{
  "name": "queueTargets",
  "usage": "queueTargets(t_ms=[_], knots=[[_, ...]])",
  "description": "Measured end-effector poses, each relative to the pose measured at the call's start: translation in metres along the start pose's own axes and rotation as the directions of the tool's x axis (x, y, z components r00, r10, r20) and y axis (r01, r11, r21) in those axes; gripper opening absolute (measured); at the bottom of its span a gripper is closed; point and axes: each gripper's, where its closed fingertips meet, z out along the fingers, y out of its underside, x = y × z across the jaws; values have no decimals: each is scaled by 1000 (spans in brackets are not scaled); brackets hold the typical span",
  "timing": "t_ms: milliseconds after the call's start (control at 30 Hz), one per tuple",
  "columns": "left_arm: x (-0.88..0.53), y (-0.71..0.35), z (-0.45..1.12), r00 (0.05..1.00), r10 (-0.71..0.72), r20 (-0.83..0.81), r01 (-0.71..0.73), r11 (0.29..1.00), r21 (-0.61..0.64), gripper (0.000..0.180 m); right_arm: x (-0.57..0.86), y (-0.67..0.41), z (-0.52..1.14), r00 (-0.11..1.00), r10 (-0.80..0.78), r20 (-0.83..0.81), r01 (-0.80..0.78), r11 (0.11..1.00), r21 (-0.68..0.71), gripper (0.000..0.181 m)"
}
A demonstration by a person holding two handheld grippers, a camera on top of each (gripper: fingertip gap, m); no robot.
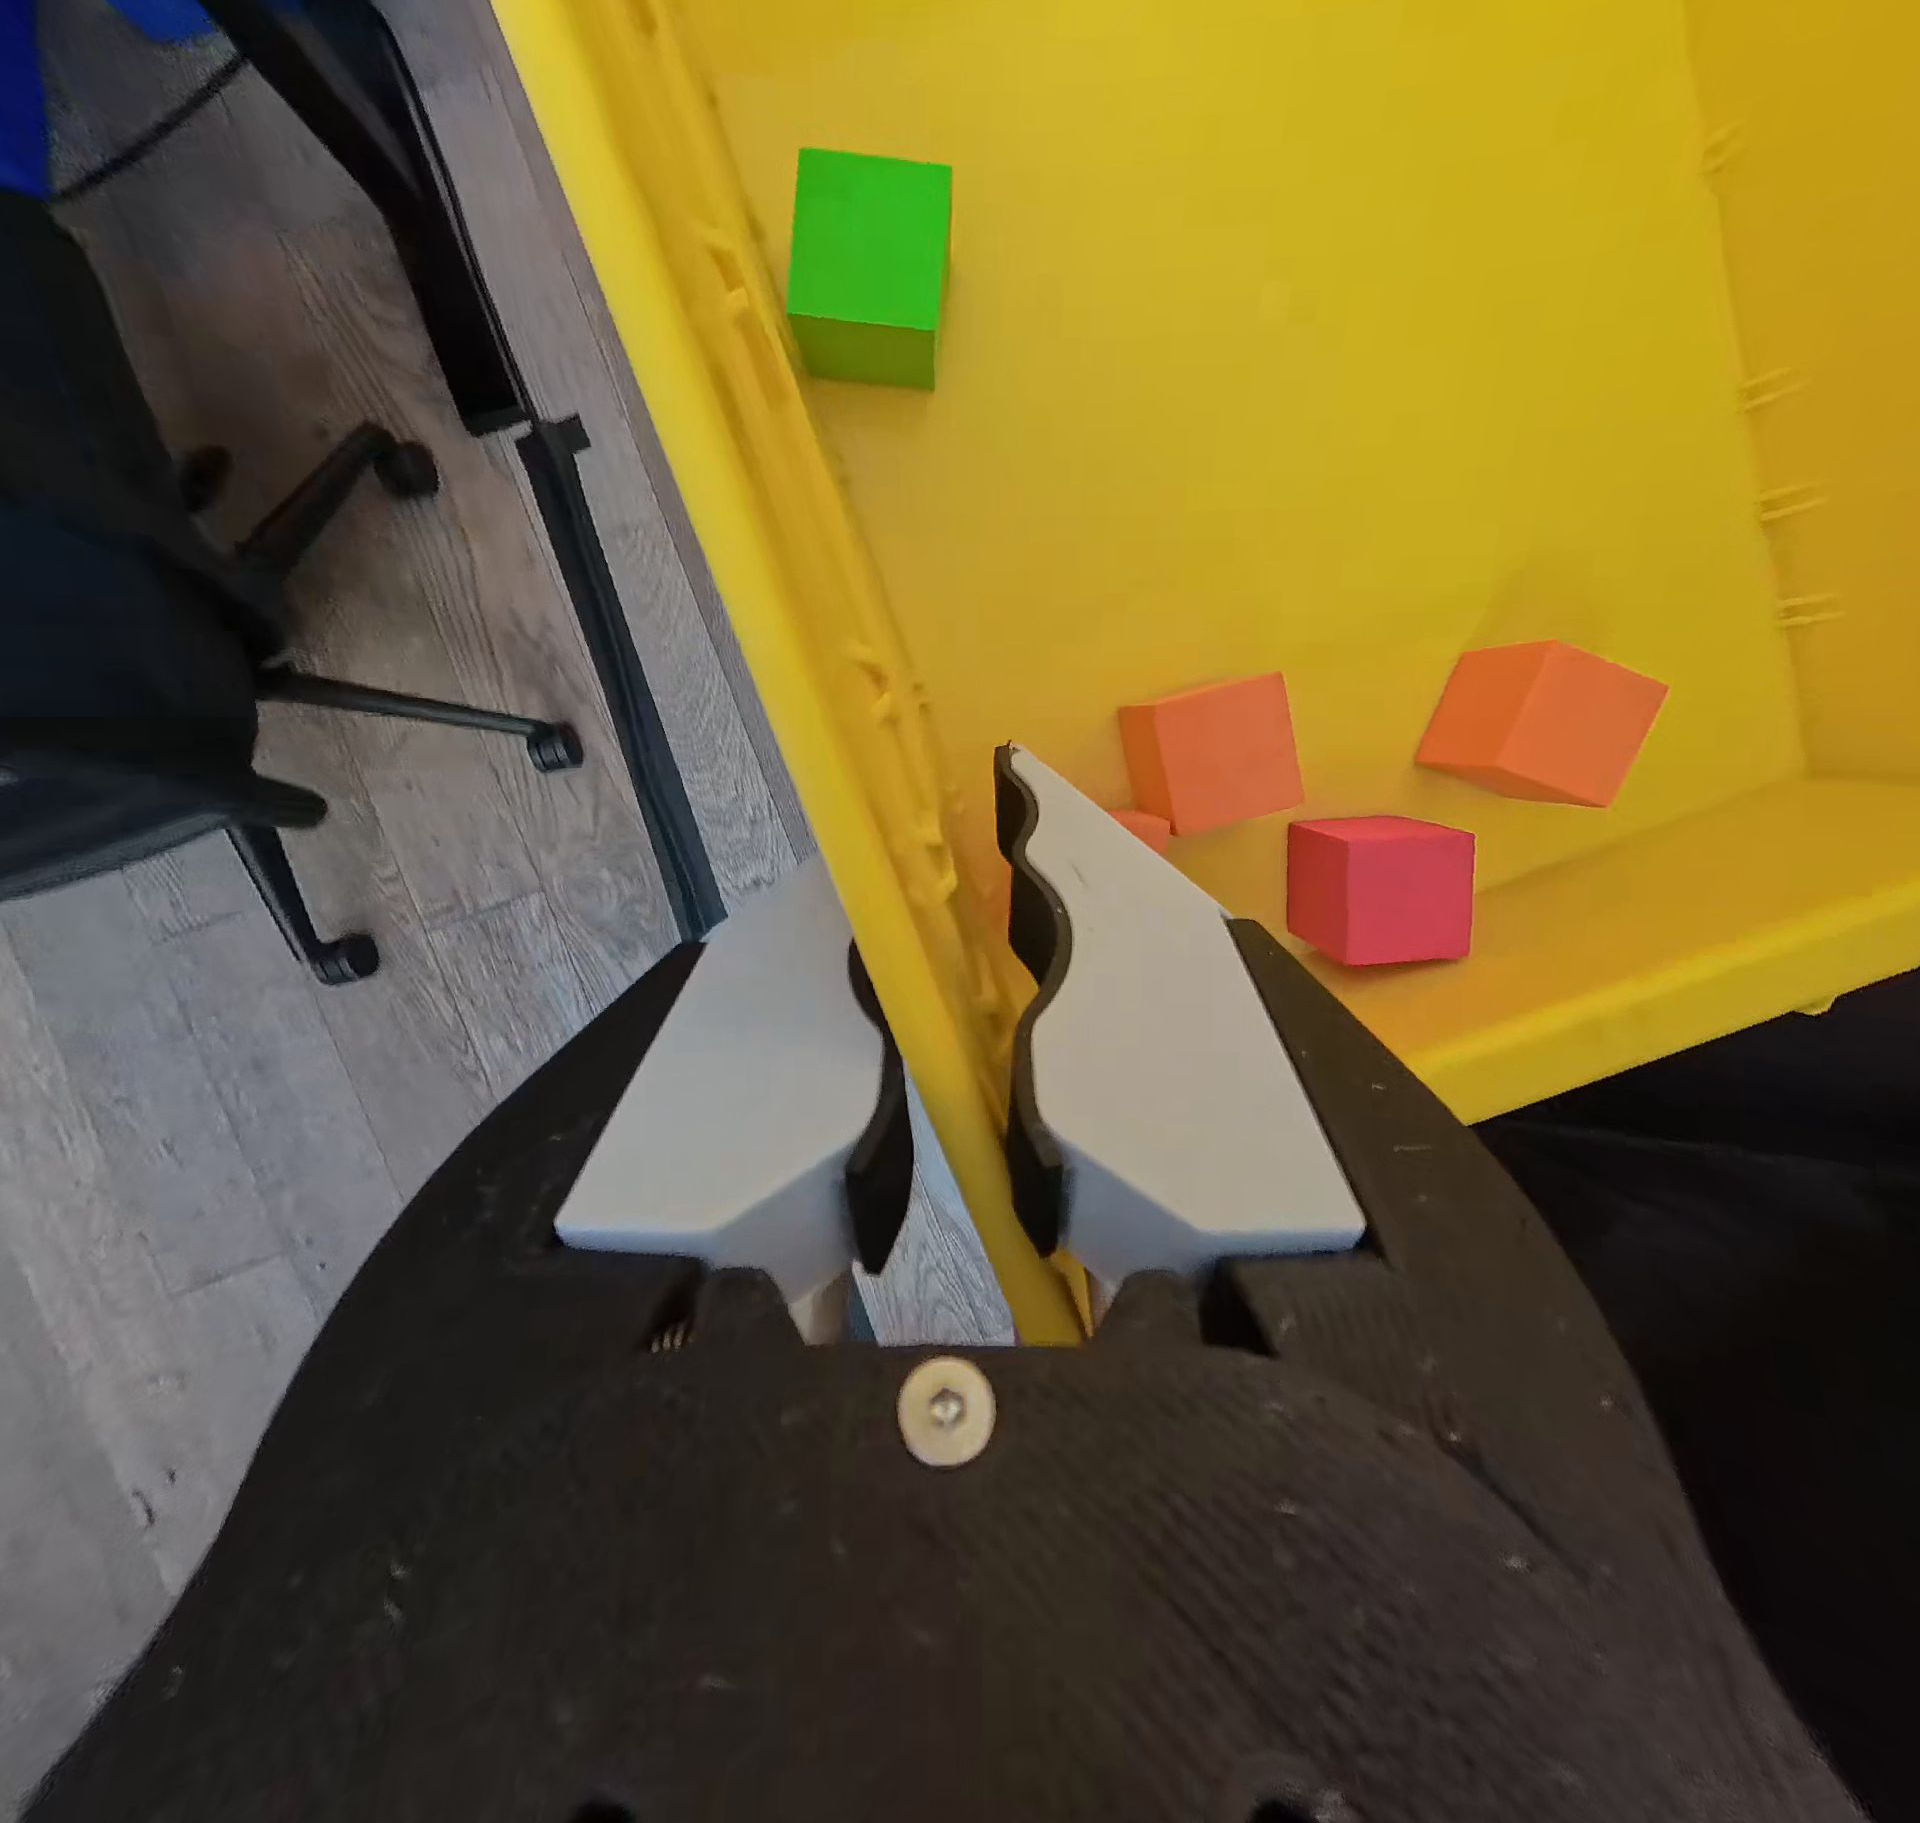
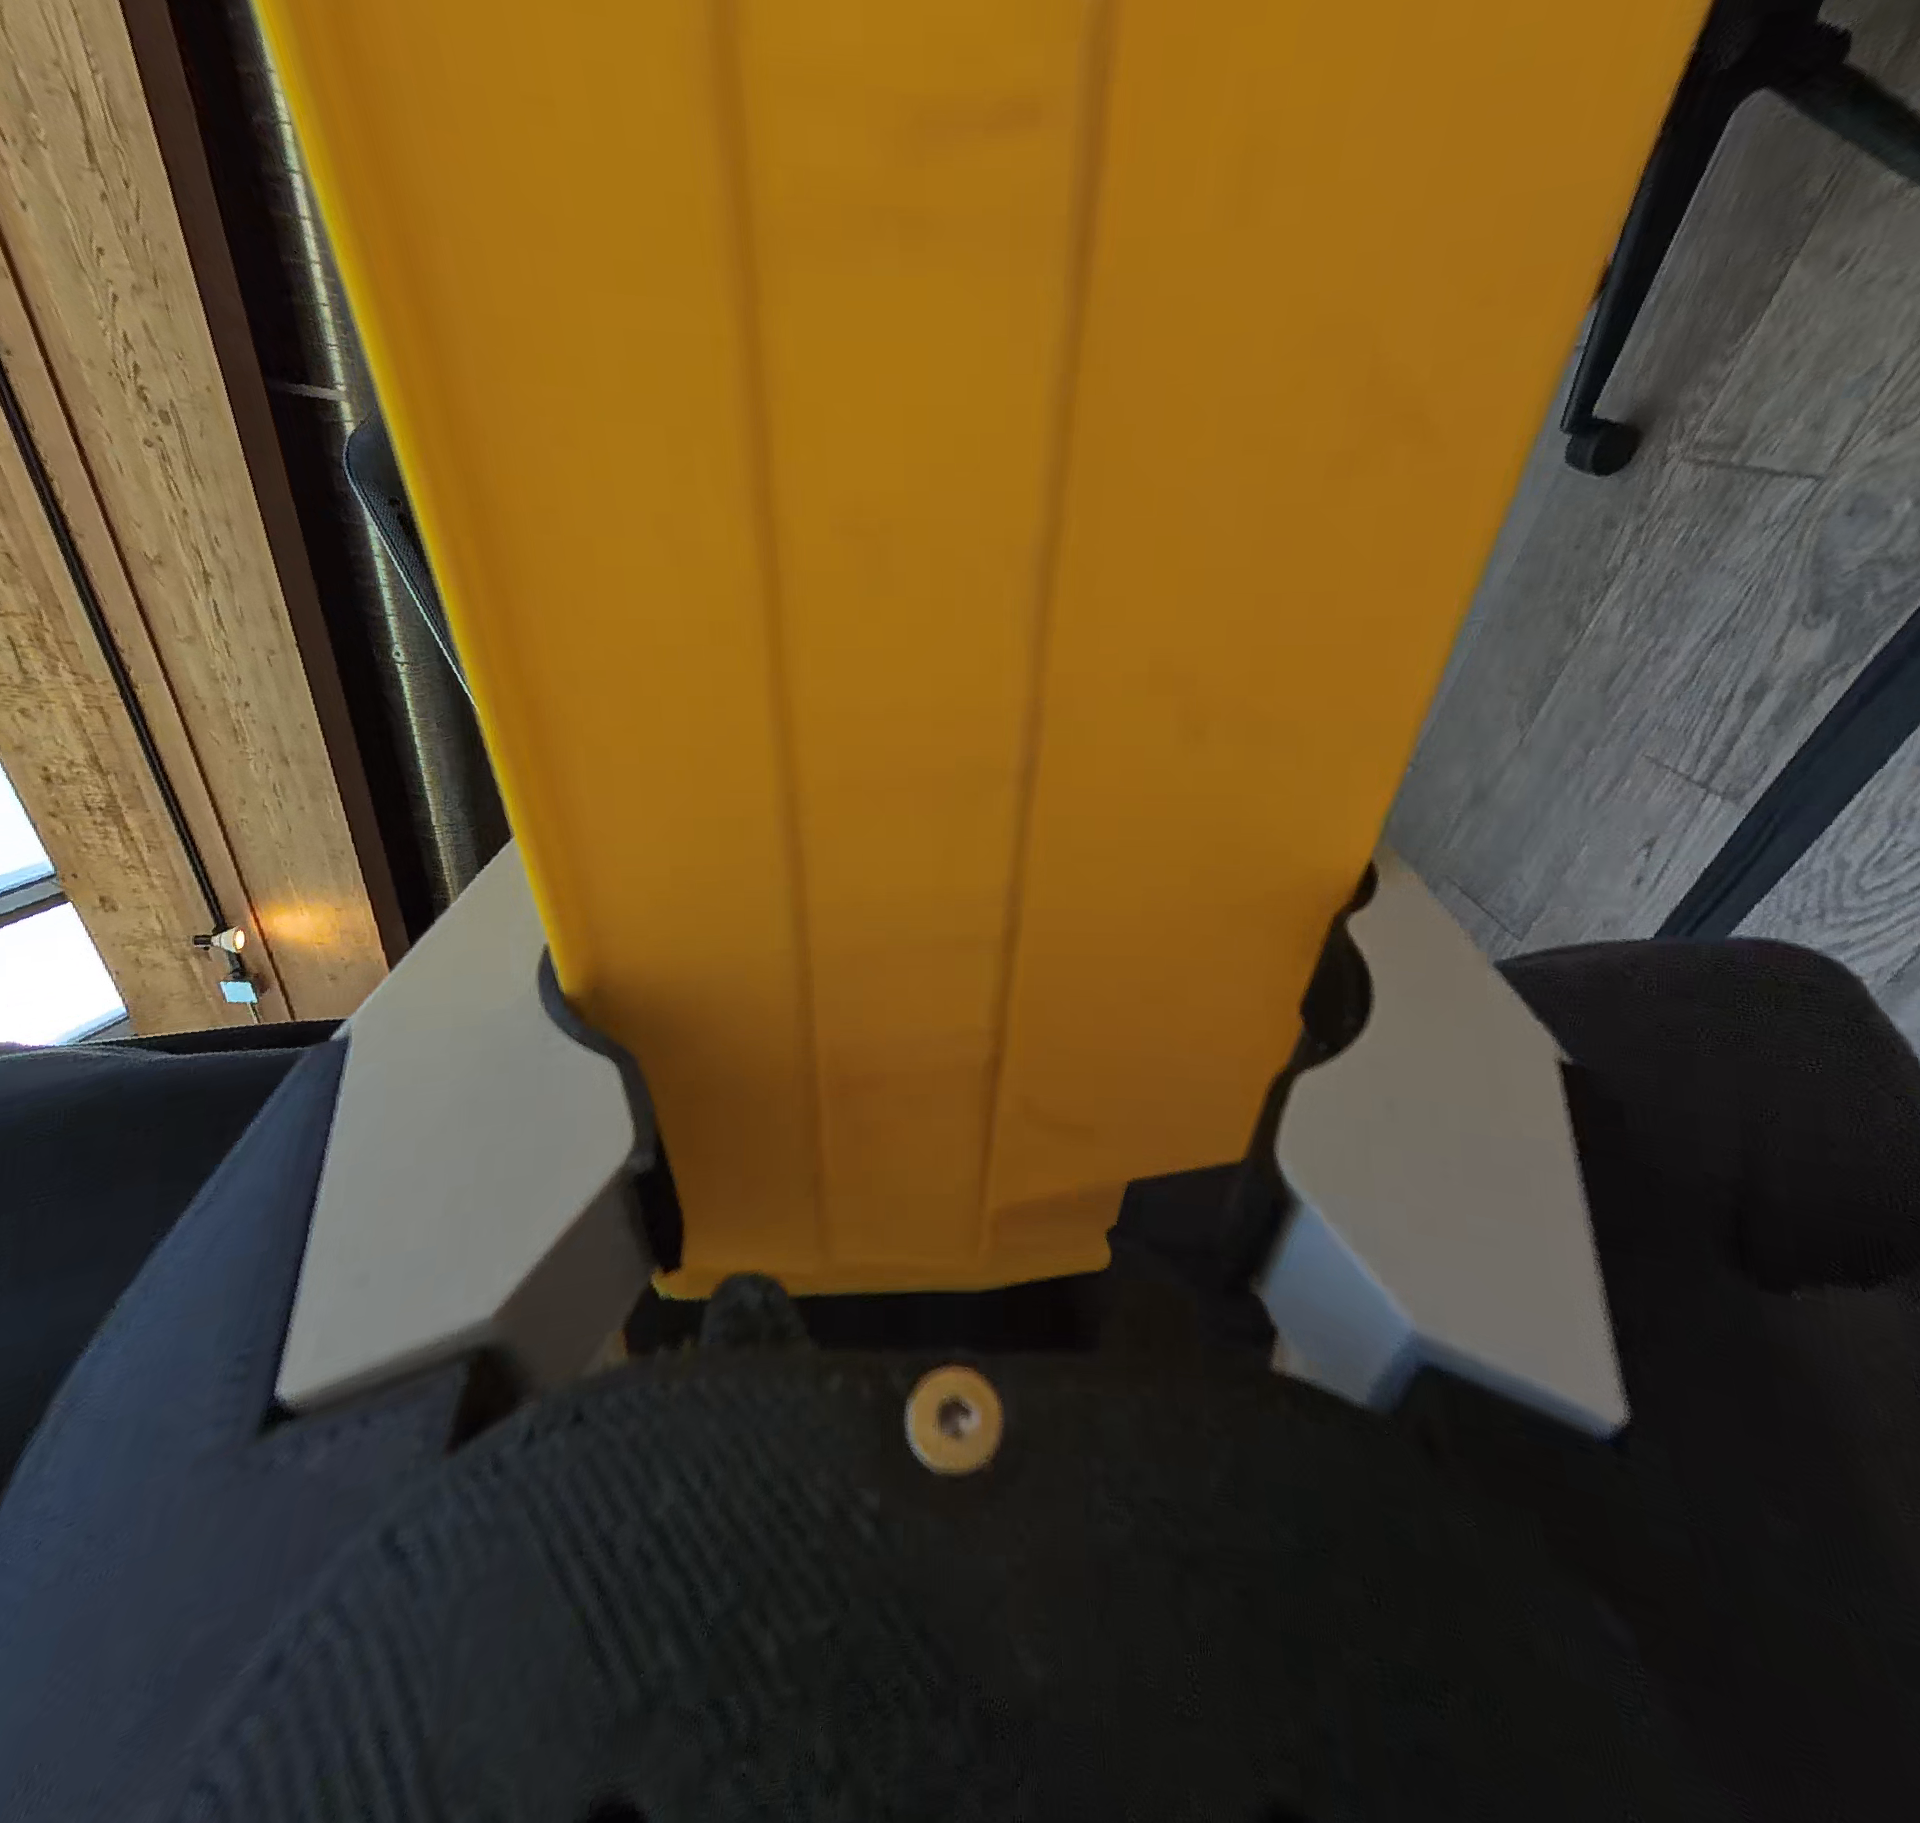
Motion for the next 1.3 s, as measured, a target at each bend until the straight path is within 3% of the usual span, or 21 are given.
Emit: queueTargets(t_ms=[333, 367, 633, 733, 833, 900, 1033, 1100, 1167, 1200, 1267, 1300], knots=[[-175, -337, 156, 996, 56, -69, -39, 974, 222, 6, 20, -389, 42, 983, -159, -93, 170, 977, 130, 138], [-193, -371, 169, 995, 59, -77, -39, 970, 239, 25, 20, -428, 47, 980, -170, -100, 183, 972, 144, 138], [-329, -626, 250, 995, 30, -98, -4, 966, 258, 23, 3, -699, 72, 965, -232, -119, 250, 952, 179, 128], [-380, -694, 299, 994, -52, -100, 76, 964, 254, 24, 29, -784, 71, 958, -264, -113, 277, 952, 128, 128], [-424, -755, 355, 985, -153, -80, 168, 958, 232, 24, 61, -865, 59, 929, -332, -166, 341, 940, 28, 114], [-446, -791, 387, 966, -246, -77, 256, 950, 181, 24, 78, -923, 44, 855, -435, -284, 429, 899, -86, 113], [-489, -861, 435, 941, -339, 21, 333, 934, 127, 24, 66, -1055, 31, 615, -688, -384, 649, 719, -249, 107], [-506, -900, 468, 932, -361, 26, 357, 929, 97, 24, 59, -1115, 32, 577, -727, -372, 680, 680, -273, 112], [-523, -945, 512, 925, -380, 13, 379, 923, 67, 24, 73, -1168, 20, 580, -706, -405, 647, 702, -297, 112], [-530, -970, 539, 922, -388, 3, 388, 920, 53, 24, 85, -1194, 9, 592, -676, -440, 617, 731, -293, 106], [-548, -1030, 599, 921, -390, -20, 390, 920, 43, 24, 117, -1251, -19, 625, -551, -552, 517, 823, -237, 64], [-558, -1064, 633, 924, -380, -44, 381, 924, 30, 4, 136, -1285, -32, 641, -462, -613, 454, 872, -183, 59]])
